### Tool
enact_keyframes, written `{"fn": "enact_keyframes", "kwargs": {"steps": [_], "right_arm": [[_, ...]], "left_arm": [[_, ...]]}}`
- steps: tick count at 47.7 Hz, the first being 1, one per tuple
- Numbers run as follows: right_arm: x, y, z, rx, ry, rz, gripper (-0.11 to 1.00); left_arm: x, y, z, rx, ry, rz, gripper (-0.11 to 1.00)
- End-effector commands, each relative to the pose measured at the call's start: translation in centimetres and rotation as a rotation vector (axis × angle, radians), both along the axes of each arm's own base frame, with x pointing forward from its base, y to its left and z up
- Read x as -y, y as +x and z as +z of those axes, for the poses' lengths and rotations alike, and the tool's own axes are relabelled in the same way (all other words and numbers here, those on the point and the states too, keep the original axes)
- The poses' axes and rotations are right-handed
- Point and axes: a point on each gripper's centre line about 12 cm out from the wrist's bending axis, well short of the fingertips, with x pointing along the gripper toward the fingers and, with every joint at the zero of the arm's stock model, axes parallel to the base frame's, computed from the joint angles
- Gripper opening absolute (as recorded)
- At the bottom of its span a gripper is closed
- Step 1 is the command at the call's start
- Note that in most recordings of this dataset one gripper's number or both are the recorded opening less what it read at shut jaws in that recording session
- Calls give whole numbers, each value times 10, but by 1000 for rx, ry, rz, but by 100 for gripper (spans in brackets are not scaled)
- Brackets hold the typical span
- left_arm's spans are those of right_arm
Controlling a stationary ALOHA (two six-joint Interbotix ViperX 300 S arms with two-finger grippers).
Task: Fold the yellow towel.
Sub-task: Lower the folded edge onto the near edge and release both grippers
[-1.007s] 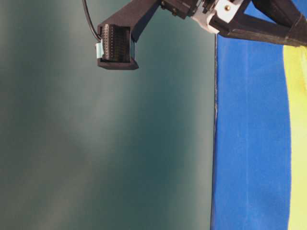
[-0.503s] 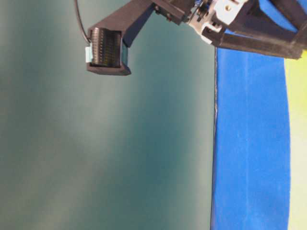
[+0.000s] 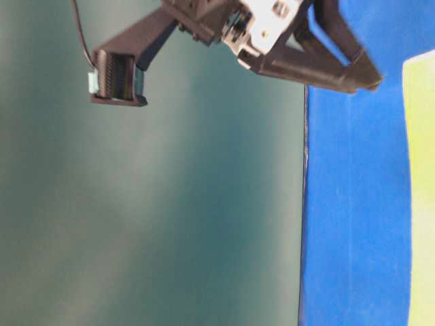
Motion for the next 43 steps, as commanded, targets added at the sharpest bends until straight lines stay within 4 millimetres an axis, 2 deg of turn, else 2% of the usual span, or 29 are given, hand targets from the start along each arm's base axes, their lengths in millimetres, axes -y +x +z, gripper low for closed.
{"fn": "enact_keyframes", "kwargs": {"steps": [1,10,17,25,30,34,41,43], "right_arm": [[13,3,0,20,-11,-20,60],[23,6,-29,-35,-5,-44,60],[26,7,-50,-77,5,-53,60],[27,7,-57,-92,9,-58,59],[25,7,-57,-94,5,-49,56],[22,7,-56,-91,-2,-32,44],[18,7,-56,-91,4,-30,4],[19,7,-56,-90,7,-35,2]], "left_arm": [[-12,4,1,19,26,22,65],[-27,5,-14,-13,70,37,65],[-35,-2,-33,-84,66,71,64],[-38,-3,-45,-131,63,78,59],[-38,-2,-44,-132,65,76,48],[-36,-3,-46,-150,63,69,35],[-34,-5,-48,-193,68,51,7],[-33,-5,-48,-193,67,50,4]]}}
